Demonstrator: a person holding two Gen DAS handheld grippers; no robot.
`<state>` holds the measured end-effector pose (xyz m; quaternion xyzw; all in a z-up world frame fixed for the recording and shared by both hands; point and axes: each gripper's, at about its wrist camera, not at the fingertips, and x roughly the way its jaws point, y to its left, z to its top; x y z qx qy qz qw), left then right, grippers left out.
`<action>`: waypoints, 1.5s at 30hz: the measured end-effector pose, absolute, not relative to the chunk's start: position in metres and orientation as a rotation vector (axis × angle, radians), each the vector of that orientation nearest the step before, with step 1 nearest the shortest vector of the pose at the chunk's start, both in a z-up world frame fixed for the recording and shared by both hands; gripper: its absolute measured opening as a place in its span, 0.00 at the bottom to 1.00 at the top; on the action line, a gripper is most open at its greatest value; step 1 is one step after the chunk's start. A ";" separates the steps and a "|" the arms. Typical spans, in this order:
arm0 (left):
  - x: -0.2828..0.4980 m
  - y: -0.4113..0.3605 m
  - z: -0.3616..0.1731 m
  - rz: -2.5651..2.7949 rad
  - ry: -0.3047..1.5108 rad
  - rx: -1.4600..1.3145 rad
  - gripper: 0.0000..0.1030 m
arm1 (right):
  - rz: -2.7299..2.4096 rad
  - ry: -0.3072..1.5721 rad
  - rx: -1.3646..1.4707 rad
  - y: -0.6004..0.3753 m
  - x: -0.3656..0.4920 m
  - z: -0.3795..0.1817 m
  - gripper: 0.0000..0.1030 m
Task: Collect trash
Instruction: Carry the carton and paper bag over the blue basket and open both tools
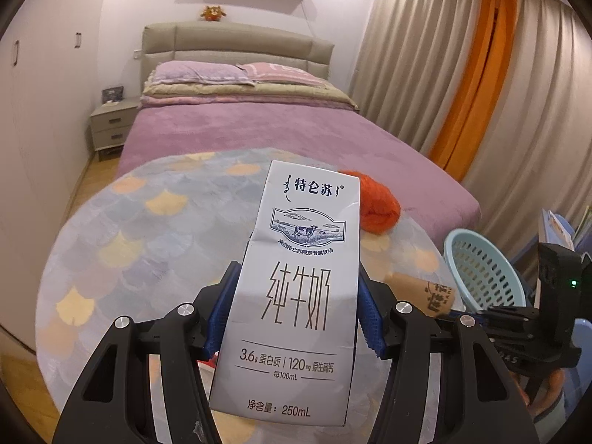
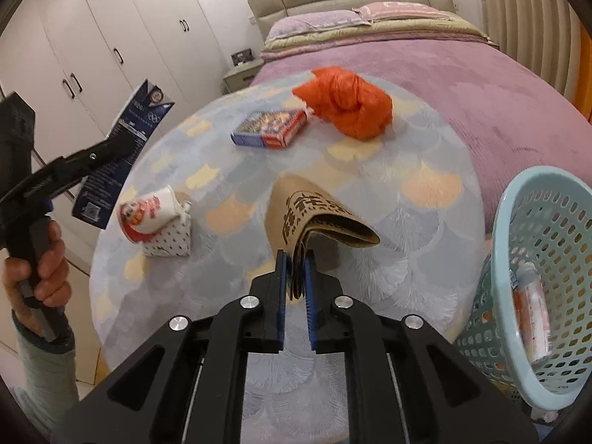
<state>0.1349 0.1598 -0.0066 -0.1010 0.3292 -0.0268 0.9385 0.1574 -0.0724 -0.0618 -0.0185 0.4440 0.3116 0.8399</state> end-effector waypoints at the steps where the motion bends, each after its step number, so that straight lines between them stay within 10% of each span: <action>1: 0.135 0.158 -0.009 -0.059 0.678 -0.208 0.54 | 0.661 0.947 -0.031 -0.071 0.159 -0.066 0.11; 14: 0.138 0.143 -0.023 -0.083 0.711 -0.211 0.54 | 0.720 0.991 0.165 -0.079 0.182 -0.097 0.27; 19: 0.142 0.132 -0.022 -0.102 0.714 -0.201 0.54 | 0.746 0.961 0.166 -0.080 0.178 -0.090 0.05; 45: 0.211 -0.067 -0.013 -0.489 0.728 -0.179 0.54 | 0.187 0.778 0.250 -0.282 0.162 -0.036 0.04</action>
